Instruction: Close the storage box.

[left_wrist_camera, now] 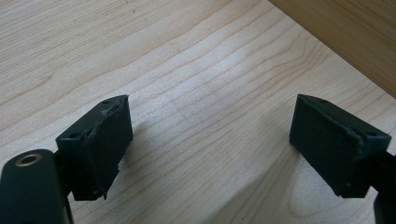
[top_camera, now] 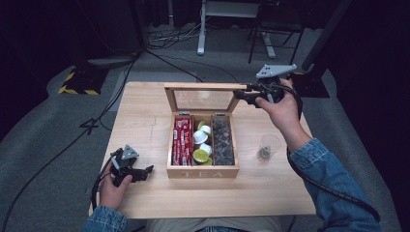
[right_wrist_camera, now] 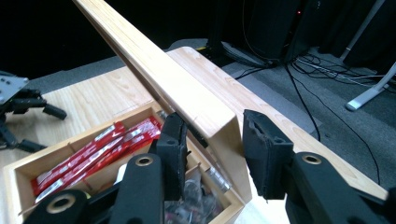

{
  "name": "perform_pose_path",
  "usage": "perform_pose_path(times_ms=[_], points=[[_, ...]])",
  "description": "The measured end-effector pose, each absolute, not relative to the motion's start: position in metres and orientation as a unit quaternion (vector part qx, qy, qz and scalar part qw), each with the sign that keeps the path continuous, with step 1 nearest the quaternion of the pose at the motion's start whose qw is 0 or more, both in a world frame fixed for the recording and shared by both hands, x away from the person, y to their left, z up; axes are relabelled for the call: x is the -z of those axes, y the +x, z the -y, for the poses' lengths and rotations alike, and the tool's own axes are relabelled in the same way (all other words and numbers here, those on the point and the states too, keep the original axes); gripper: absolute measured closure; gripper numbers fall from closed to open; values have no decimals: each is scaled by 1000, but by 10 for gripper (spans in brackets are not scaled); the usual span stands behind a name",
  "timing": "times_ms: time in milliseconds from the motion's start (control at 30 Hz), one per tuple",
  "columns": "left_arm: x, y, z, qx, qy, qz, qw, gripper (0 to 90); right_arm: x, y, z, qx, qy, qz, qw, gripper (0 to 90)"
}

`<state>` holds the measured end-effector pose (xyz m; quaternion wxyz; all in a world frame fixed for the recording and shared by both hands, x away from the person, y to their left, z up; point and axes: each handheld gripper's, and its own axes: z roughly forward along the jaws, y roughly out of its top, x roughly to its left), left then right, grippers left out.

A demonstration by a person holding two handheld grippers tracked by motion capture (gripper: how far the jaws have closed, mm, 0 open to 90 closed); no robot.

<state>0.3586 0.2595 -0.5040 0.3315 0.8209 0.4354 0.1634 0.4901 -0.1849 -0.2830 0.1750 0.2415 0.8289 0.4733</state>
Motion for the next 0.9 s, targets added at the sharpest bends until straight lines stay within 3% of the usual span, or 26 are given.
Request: perform_pose_path(times_ms=[900], points=[[504,359,-260,-164,821,-435,331,137,316,432,187,-448,212,-852,170,445]])
